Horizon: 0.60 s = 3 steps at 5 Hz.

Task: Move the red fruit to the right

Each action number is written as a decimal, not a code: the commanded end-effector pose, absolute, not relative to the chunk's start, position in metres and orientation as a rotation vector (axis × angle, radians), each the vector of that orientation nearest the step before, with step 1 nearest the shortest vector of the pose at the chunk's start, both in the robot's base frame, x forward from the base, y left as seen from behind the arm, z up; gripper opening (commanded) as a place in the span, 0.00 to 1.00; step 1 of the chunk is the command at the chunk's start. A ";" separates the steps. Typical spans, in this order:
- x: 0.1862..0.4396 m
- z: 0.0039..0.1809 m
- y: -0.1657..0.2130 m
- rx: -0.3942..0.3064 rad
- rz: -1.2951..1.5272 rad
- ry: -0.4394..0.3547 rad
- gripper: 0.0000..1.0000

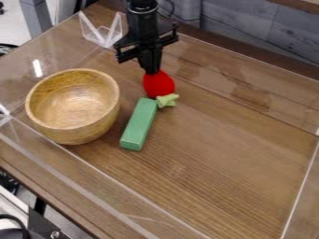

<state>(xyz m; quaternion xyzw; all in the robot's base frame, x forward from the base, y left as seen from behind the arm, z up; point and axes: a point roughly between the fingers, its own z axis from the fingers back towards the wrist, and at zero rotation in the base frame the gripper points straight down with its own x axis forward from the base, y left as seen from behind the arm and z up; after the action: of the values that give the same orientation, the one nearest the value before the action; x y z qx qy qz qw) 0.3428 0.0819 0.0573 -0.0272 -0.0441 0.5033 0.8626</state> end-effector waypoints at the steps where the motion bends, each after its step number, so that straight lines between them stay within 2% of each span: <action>1: 0.359 0.087 0.079 -0.088 1.071 -0.170 0.00; 3: 0.368 0.088 0.082 -0.056 1.100 -0.183 0.00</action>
<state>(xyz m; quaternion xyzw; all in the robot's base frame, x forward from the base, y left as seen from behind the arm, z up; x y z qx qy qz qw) 0.3572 0.0803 0.0682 -0.0176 -0.0564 0.5260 0.8484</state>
